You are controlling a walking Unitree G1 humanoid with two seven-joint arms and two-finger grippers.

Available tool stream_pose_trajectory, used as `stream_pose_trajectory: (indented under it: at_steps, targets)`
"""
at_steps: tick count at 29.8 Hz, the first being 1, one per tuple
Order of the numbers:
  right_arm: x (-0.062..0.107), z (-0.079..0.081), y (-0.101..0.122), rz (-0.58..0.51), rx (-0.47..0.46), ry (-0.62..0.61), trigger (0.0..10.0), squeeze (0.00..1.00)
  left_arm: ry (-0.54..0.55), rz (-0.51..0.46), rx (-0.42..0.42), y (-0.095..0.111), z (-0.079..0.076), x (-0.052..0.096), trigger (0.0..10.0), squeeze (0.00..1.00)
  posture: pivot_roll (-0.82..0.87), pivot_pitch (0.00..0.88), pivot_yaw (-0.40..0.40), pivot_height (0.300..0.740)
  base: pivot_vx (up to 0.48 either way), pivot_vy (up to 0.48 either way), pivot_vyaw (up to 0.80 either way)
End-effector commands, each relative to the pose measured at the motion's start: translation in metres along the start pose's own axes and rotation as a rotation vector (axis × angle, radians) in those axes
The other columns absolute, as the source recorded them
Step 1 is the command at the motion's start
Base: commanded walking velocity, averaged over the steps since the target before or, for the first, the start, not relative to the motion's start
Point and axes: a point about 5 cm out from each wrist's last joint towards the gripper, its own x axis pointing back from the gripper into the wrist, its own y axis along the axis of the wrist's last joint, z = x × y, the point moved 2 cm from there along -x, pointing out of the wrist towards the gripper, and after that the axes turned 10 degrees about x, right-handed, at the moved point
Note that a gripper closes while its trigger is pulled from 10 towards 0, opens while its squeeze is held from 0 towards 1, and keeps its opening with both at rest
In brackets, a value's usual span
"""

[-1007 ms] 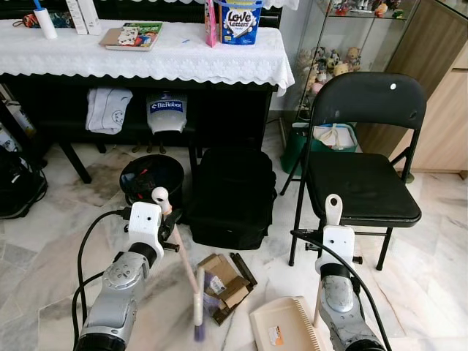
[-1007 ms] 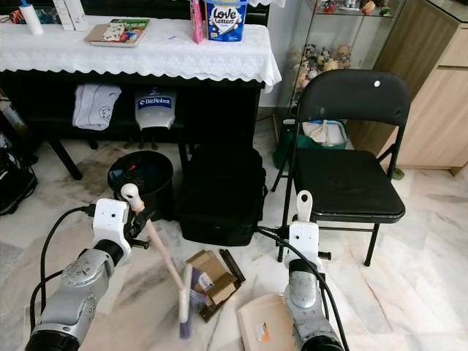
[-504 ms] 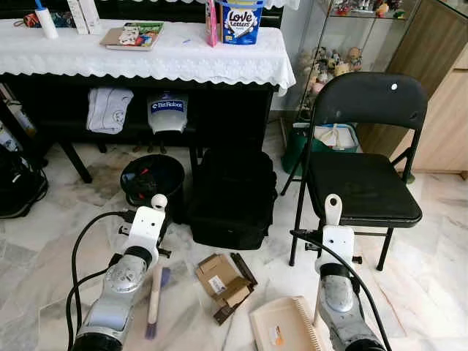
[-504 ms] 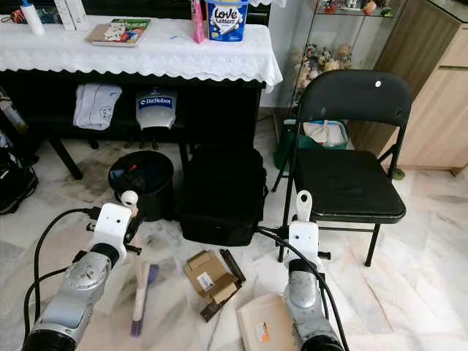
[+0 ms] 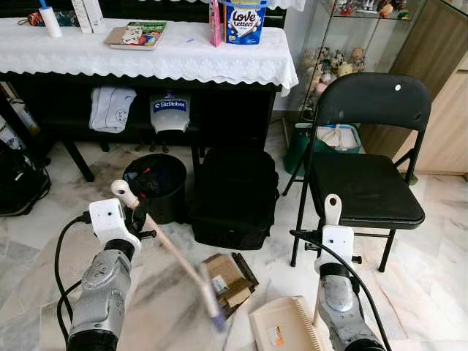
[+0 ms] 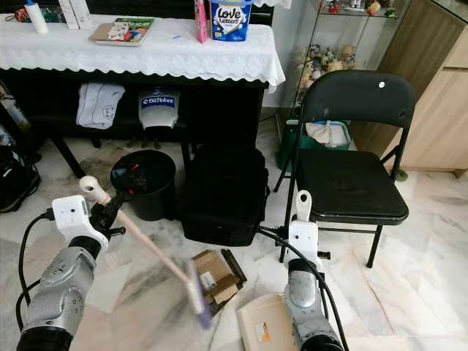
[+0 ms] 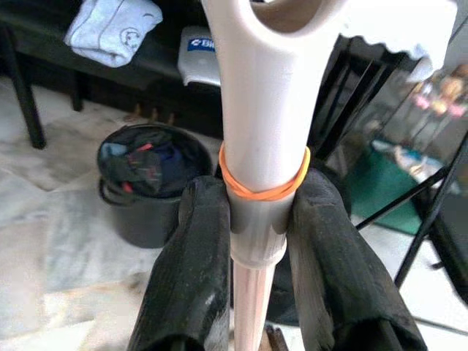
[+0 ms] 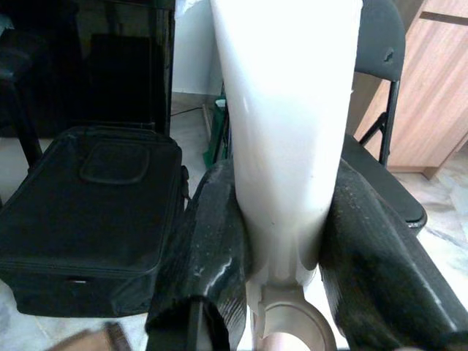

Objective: Sweep floor

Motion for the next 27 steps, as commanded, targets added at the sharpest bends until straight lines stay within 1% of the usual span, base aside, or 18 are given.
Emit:
stream_pose_trajectory:
  at_steps: [1,4,5,7,10,13,15,16,18,20,21,22,25,27]
  targets:
    - [-0.001,0.0,-0.001,0.008,-0.001,-0.002,10.0,0.0,-0.037,-0.088,0.038,0.022,-0.007,-0.004,10.0,0.0,0.08,0.088,-0.038,0.74,0.0,0.0,0.0]
    - [-0.001,-0.001,0.0,0.007,-0.001,-0.004,10.0,0.0,-0.068,-0.123,0.102,0.031,-0.011,-0.003,10.0,0.0,0.08,0.087,-0.039,0.74,0.0,0.0,0.0]
    - [-0.001,-0.001,0.0,0.007,-0.001,-0.004,10.0,0.0,-0.068,-0.123,0.102,0.031,-0.011,-0.003,10.0,0.0,0.08,0.087,-0.039,0.74,0.0,0.0,0.0]
    - [-0.001,-0.001,0.0,0.007,-0.001,-0.004,10.0,0.0,-0.084,-0.13,0.131,0.034,-0.013,-0.003,10.0,0.0,0.08,0.087,-0.039,0.74,0.0,0.0,0.0]
    - [-0.001,-0.001,0.0,0.007,0.0,-0.002,10.0,0.0,-0.14,-0.138,0.245,0.04,-0.02,-0.003,10.0,0.0,0.08,0.091,-0.04,0.74,0.0,0.0,0.0]
    - [-0.001,-0.001,-0.001,0.009,0.0,-0.001,10.0,0.0,-0.206,-0.107,0.295,0.04,-0.028,-0.002,10.0,0.0,0.08,0.092,-0.04,0.74,0.0,0.0,0.0]
    - [-0.001,-0.001,-0.001,0.009,0.0,-0.001,10.0,0.0,-0.236,-0.086,0.311,0.038,-0.032,-0.001,10.0,0.0,0.08,0.092,-0.04,0.74,0.0,0.0,0.0]
    - [-0.001,-0.001,-0.001,0.01,0.0,-0.001,10.0,0.0,-0.272,-0.064,0.322,0.036,-0.037,0.0,10.0,0.0,0.08,0.093,-0.04,0.74,0.0,0.0,0.0]
    - [-0.001,-0.001,-0.001,0.01,0.0,-0.001,10.0,0.0,-0.287,-0.055,0.328,0.035,-0.039,0.001,10.0,0.0,0.08,0.093,-0.04,0.74,0.0,0.0,0.0]
    - [-0.001,-0.001,-0.001,0.01,0.0,-0.001,10.0,0.0,-0.329,-0.003,0.323,0.029,-0.046,0.004,10.0,0.0,0.08,0.094,-0.04,0.74,0.0,0.0,0.0]
    - [-0.001,-0.001,-0.001,0.01,0.0,-0.001,10.0,0.0,-0.329,-0.003,0.323,0.029,-0.046,0.004,10.0,0.0,0.08,0.094,-0.04,0.74,0.0,0.0,0.0]
    - [-0.001,-0.001,-0.001,0.01,0.0,-0.002,10.0,0.0,-0.346,0.024,0.316,0.025,-0.048,0.006,10.0,0.0,0.08,0.094,-0.04,0.74,0.0,0.0,0.0]
    - [-0.001,-0.001,-0.001,0.01,0.001,-0.002,10.0,0.0,-0.367,0.059,0.304,0.021,-0.051,0.008,10.0,0.0,0.08,0.095,-0.04,0.74,0.0,0.0,0.0]
    - [-0.001,-0.002,-0.001,0.011,0.001,-0.002,10.0,0.0,-0.399,0.107,0.262,0.015,-0.056,0.011,10.0,0.0,0.08,0.095,-0.04,0.74,0.0,0.0,0.0]
